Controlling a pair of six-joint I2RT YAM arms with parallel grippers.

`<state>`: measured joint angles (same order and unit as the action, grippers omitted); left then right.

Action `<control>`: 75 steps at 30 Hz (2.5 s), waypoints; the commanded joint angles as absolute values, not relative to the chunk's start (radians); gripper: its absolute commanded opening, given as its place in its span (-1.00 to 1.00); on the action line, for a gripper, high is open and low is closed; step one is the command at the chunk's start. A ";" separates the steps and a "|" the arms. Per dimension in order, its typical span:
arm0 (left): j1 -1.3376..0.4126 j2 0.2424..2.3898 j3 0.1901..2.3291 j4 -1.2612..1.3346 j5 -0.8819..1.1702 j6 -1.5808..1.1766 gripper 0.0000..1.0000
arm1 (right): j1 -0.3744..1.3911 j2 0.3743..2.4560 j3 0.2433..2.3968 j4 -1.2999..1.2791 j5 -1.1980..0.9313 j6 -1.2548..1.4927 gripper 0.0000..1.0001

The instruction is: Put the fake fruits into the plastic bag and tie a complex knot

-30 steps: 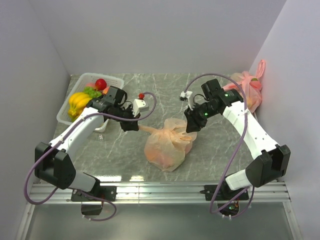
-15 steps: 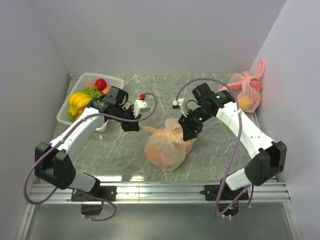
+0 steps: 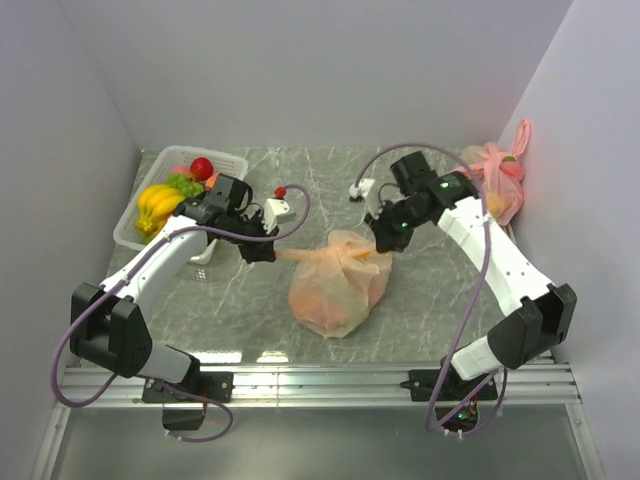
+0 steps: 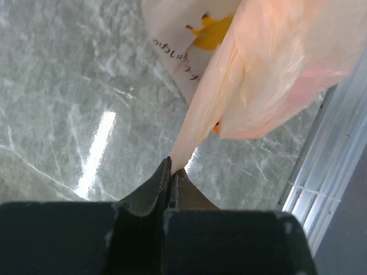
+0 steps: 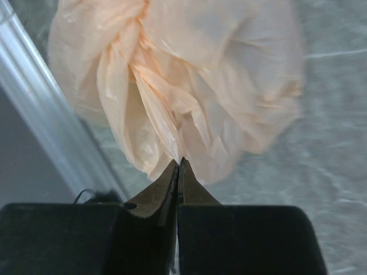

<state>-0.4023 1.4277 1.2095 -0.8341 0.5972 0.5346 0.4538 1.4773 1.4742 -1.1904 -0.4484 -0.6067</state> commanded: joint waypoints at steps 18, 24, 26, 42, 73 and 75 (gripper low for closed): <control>-0.123 1.351 0.940 -0.845 0.417 0.793 -0.99 | -0.046 1.273 0.951 -0.880 -0.175 -0.996 -1.00; -0.147 1.400 1.020 -0.888 0.489 0.811 -0.99 | -0.015 1.266 1.015 -0.964 -0.323 -0.974 -1.00; -0.155 1.397 1.061 -0.919 0.562 0.830 -0.70 | -0.005 1.275 1.064 -0.994 -0.353 -0.965 -1.00; -0.541 1.462 1.157 -0.684 0.601 0.818 0.99 | 0.066 1.169 0.976 -0.956 -0.311 -1.173 0.57; -0.729 1.629 1.086 -0.290 0.247 0.450 -0.99 | 0.043 1.264 0.939 -0.686 -0.339 -0.858 -1.00; -0.663 1.559 1.031 -0.232 0.191 0.226 -0.99 | 0.011 1.249 0.931 -0.619 -0.338 -0.735 -1.00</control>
<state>-0.7452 1.6524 1.0637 -0.3004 0.2840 0.5377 0.0502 1.2865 0.9218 -0.7502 -0.3450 -0.9501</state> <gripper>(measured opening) 0.015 0.010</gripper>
